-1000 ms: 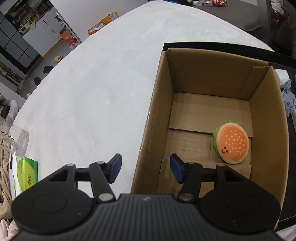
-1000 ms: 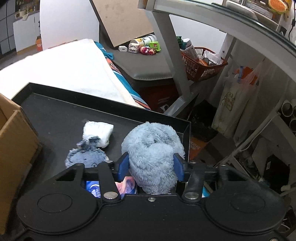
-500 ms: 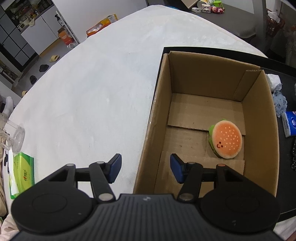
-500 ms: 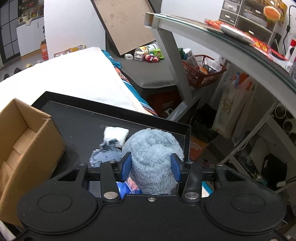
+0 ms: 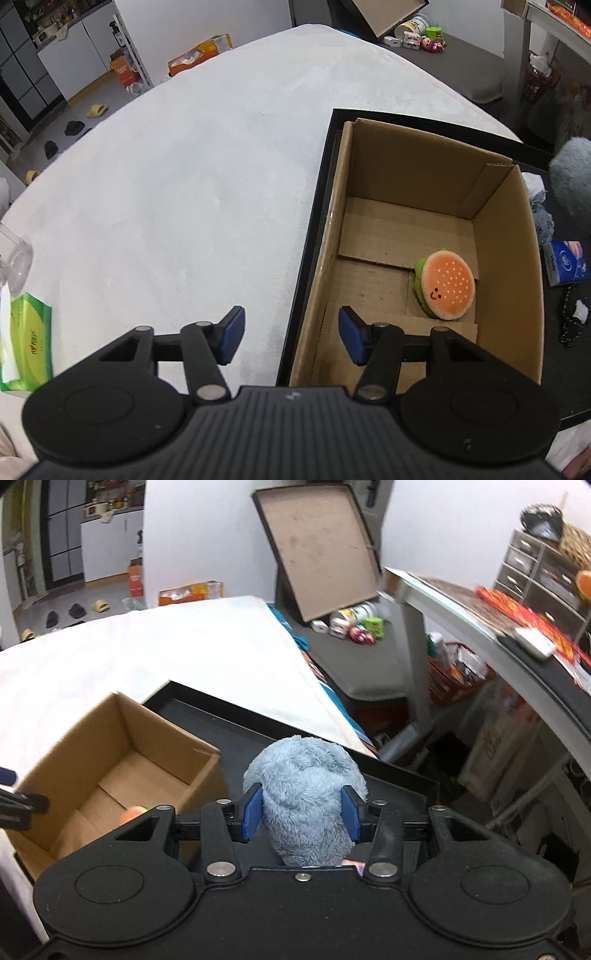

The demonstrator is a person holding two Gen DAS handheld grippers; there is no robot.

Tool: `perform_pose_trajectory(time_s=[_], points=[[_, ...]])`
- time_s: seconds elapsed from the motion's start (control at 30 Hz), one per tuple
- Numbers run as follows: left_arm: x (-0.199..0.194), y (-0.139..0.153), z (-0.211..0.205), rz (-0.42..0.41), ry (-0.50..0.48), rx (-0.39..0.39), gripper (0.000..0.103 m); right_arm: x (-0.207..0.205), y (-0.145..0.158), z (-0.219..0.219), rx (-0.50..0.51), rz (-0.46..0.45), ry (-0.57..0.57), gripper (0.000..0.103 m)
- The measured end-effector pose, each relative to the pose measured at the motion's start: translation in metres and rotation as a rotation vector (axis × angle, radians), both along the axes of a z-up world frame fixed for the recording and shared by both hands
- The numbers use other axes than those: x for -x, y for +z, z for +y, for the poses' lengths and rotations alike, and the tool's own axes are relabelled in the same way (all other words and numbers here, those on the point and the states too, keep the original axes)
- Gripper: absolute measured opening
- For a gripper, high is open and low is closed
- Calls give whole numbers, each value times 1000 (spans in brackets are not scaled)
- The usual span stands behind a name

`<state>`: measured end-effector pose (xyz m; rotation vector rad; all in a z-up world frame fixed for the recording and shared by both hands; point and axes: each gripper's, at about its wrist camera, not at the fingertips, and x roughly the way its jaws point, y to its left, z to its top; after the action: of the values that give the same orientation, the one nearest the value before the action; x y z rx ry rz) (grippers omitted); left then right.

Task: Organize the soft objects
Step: 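Carry the grey ball with the right tool into the box and release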

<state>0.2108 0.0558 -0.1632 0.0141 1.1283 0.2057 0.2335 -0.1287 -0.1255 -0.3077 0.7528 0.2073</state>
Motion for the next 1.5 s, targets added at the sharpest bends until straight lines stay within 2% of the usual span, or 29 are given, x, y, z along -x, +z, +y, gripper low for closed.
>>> perform_pose_trajectory(time_s=[0.07,0.17,0.33,0.53,0.83,1.0,1.13,1.2,1.3,1.4,1.5], points=[[0,0,2,-8,-1,14,52,1,4,9,1,-8,13,44],[1,0,3,-14,-4,35,44,3,9,22,7,-20,44,44],[-1,-4,1,-5,-8,62,21,9,15,46,24,-26,107,44],[0,-7,2,-10,2,79,12,15,13,75,61,-15,214,44],[-1,-7,16,-16,34,158,12,13,5,116,87,11,317,45],[0,-9,23,-18,54,188,12,8,-4,127,101,-10,331,53],[-2,-10,24,-8,70,201,13,4,-9,121,85,7,287,54],[0,-9,22,-6,75,202,15,5,-8,113,55,14,259,61],[2,-4,16,-6,58,175,16,6,-6,97,15,17,212,64],[3,-2,9,-1,44,137,20,8,-7,79,-9,18,151,64],[4,-5,6,16,54,131,27,13,-8,60,-34,22,94,65]])
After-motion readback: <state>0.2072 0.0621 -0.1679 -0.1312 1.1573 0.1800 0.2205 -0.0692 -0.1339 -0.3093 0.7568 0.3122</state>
